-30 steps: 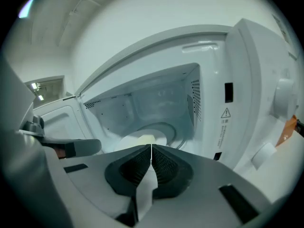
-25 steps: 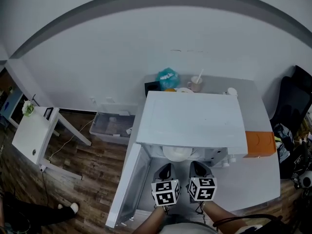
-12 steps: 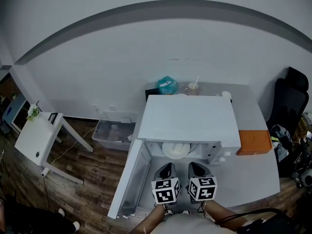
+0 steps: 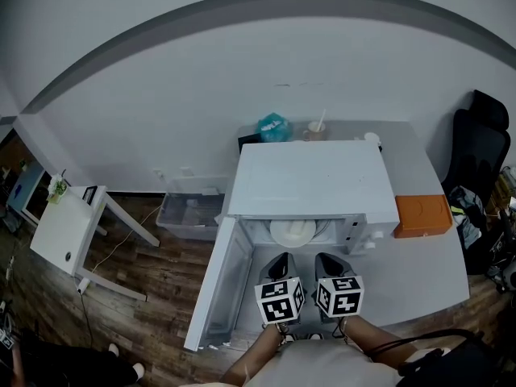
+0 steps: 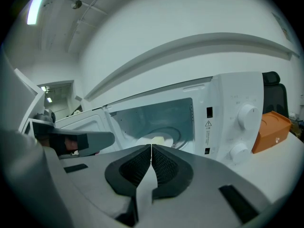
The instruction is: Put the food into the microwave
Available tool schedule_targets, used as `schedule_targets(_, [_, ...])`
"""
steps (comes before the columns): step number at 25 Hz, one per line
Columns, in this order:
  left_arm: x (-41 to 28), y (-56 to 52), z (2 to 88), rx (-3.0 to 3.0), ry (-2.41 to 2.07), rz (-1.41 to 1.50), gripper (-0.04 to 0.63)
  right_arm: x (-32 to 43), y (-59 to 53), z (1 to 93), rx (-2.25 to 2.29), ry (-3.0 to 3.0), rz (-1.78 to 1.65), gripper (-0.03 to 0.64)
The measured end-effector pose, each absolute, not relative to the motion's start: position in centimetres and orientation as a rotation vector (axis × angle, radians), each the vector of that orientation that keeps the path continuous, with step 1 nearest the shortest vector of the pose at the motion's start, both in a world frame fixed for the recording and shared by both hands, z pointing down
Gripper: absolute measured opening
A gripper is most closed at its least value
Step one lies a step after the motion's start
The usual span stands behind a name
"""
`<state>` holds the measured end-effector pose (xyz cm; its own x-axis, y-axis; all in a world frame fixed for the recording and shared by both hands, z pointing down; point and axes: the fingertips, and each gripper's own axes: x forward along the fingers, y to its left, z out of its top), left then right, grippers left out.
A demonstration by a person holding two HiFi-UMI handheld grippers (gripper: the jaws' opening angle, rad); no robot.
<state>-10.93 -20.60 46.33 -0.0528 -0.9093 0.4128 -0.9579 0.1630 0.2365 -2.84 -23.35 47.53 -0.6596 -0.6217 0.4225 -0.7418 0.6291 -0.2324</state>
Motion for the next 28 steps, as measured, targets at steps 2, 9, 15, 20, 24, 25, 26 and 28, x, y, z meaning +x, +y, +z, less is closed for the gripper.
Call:
schedule_targets(2, [-11.0,-20.6,46.3,1.762,-1.982,0.136,0.003,-2.8,-23.3,47.4,1.098,-2.553,0.568,0.020])
schedule_targets(9, [-10.6,-20.1,46.5,1.757,-1.981,0.155,0.003,-2.4,-22.9,47.1,1.095,-2.562,0.591,0.017])
schedule_targets(15, [-10.5,-19.5,47.0,1.749,-1.978,0.176,0.003,-2.1,-22.7,47.2,1.109,-2.558,0.605,0.015])
schedule_targets(20, [-10.6,-19.4,47.1,1.747,-1.978,0.187,0.003,-2.1,-22.5,47.3,1.115,-2.558,0.603,0.015])
schedule_targets(24, [-10.4,-19.3,47.3,1.753,-1.972,0.192,0.003,-1.9,-22.5,47.3,1.124,-2.554,0.598,0.015])
schedule_targets(25, [-10.4,-19.3,47.3,1.752,-1.970,0.192,0.003,-1.9,-22.4,47.3,1.125,-2.553,0.596,0.015])
schedule_targets(26, [-10.5,-19.2,47.4,1.751,-1.968,0.191,0.003,-1.8,-22.4,47.3,1.126,-2.551,0.595,0.015])
schedule_targets(28, [-10.5,-19.1,47.5,1.746,-1.965,0.188,0.003,-1.7,-22.3,47.4,1.127,-2.547,0.593,0.015])
